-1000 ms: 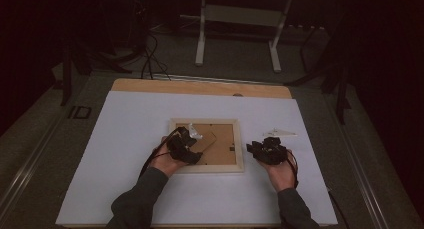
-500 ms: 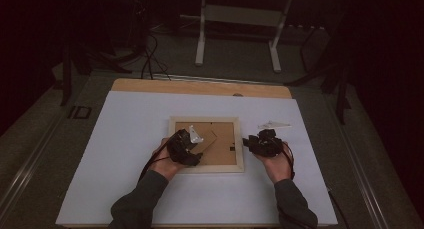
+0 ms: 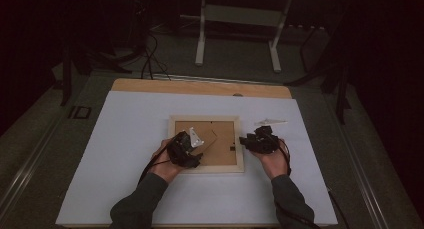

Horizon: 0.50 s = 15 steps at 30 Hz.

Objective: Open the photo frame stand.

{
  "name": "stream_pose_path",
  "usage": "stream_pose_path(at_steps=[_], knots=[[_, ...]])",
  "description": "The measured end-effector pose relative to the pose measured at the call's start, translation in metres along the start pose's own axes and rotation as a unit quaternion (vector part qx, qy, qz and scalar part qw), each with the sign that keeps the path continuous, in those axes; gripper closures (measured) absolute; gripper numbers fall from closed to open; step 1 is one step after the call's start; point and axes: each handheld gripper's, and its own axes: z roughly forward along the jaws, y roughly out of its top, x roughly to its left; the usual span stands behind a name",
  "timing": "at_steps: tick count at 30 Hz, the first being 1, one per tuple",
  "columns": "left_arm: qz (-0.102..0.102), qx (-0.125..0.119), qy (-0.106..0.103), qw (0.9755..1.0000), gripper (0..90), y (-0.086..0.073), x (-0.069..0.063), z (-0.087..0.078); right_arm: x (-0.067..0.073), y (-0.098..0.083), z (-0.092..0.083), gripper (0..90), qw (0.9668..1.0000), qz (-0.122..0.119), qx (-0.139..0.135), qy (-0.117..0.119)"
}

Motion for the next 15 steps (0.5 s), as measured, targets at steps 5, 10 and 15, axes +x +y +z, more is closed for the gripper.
stream_pose_path(at_steps=[5,10,15], knots=[[0.002,-0.003,0.004,1.0,37.6,0.0,-0.002,-0.001,0.0,0.002,0.003,59.1,1.0,0.0,0.005,0.005],[0.005,-0.005,0.009,0.9999,37.6,0.0,-0.003,-0.002,0.0,0.007,0.006,59.4,0.9999,0.003,0.007,0.012],[0.008,-0.01,0.015,0.9998,37.6,-0.001,-0.006,-0.004,-0.001,0.011,0.009,61.2,0.9997,0.003,0.011,0.023]])
